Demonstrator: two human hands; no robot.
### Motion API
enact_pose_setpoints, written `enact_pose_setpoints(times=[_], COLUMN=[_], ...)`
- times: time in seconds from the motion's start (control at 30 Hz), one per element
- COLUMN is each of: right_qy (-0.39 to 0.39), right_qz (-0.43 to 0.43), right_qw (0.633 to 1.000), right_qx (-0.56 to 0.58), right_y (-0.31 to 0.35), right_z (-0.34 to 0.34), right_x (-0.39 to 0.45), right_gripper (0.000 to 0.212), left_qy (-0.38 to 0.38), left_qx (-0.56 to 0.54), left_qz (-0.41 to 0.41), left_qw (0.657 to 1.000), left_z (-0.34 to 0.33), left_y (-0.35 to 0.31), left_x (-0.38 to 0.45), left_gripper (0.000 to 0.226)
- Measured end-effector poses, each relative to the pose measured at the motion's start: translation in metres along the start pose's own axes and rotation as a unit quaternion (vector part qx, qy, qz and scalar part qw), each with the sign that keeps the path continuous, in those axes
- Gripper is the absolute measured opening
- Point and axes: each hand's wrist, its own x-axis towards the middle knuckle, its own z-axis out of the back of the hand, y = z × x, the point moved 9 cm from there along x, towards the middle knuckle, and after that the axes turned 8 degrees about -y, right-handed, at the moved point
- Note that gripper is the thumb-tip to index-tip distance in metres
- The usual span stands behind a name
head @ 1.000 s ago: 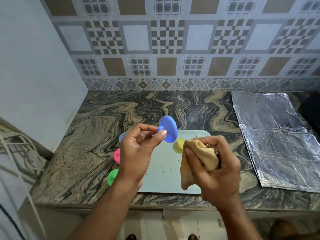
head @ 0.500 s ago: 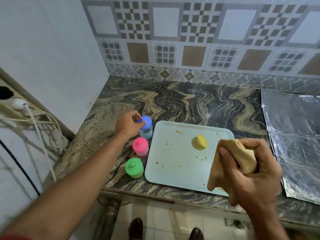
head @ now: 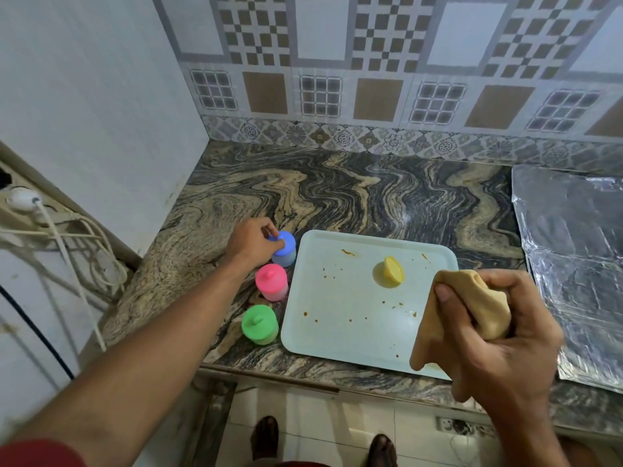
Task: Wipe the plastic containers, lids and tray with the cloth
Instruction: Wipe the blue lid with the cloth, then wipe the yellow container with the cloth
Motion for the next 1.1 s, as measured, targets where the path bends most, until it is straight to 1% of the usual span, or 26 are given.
enact_pose_setpoints(times=[0.17, 0.37, 0.47, 0.5, 0.57, 0.63, 0.67, 0.7, 0.73, 0.8, 0.9, 1.0, 1.1], right_qy=[0.004, -0.005, -0.026, -0.034, -0.054, -0.078, -0.088, -0.101, -0.114, -0.138, -0.165, -0.178, -0.186], right_qz=[-0.005, 0.001, -0.003, -0.006, -0.009, -0.007, -0.007, -0.008, -0.009, -0.015, -0.031, -0.035, -0.055], right_qw=[1.0, 1.0, 1.0, 0.999, 0.998, 0.997, 0.996, 0.995, 0.993, 0.99, 0.985, 0.982, 0.979], right_qx=[0.001, -0.006, -0.015, -0.011, -0.005, -0.007, -0.011, -0.02, -0.026, -0.036, -0.039, -0.054, -0.059], right_y=[-0.002, -0.003, -0.005, -0.006, -0.007, -0.008, -0.011, -0.013, -0.016, -0.02, -0.027, -0.031, -0.036], right_z=[0.0, 0.008, 0.025, 0.032, 0.048, 0.067, 0.077, 0.09, 0.099, 0.12, 0.138, 0.153, 0.162], right_x=[0.001, 0.005, 0.01, 0.012, 0.016, 0.017, 0.018, 0.018, 0.017, 0.015, 0.008, -0.002, -0.013], right_gripper=[0.024, 0.023, 0.022, 0.023, 0.026, 0.028, 0.024, 0.021, 0.021, 0.023, 0.021, 0.019, 0.02], left_qy=[-0.008, -0.019, -0.015, -0.017, -0.054, -0.105, -0.118, -0.112, -0.092, -0.012, 0.108, 0.203, 0.273], left_qx=[-0.011, 0.01, 0.037, 0.051, 0.054, -0.003, -0.034, -0.061, -0.081, -0.111, -0.116, -0.063, 0.022], left_qz=[0.009, -0.007, -0.022, -0.031, -0.063, -0.106, -0.13, -0.153, -0.173, -0.234, -0.331, -0.379, -0.391], left_qw=[1.0, 1.0, 0.999, 0.998, 0.995, 0.989, 0.984, 0.98, 0.977, 0.966, 0.93, 0.901, 0.878], left_z=[0.002, -0.001, -0.004, -0.002, 0.007, 0.015, 0.016, 0.01, 0.003, -0.025, -0.072, -0.12, -0.163], left_y=[0.007, 0.003, -0.002, -0.004, -0.013, -0.036, -0.051, -0.07, -0.088, -0.129, -0.179, -0.212, -0.224], left_x=[-0.004, -0.009, -0.01, -0.011, -0.011, -0.02, -0.029, -0.041, -0.054, -0.089, -0.144, -0.184, -0.206], left_gripper=[0.027, 0.018, 0.015, 0.015, 0.02, 0.018, 0.016, 0.014, 0.015, 0.019, 0.033, 0.058, 0.089])
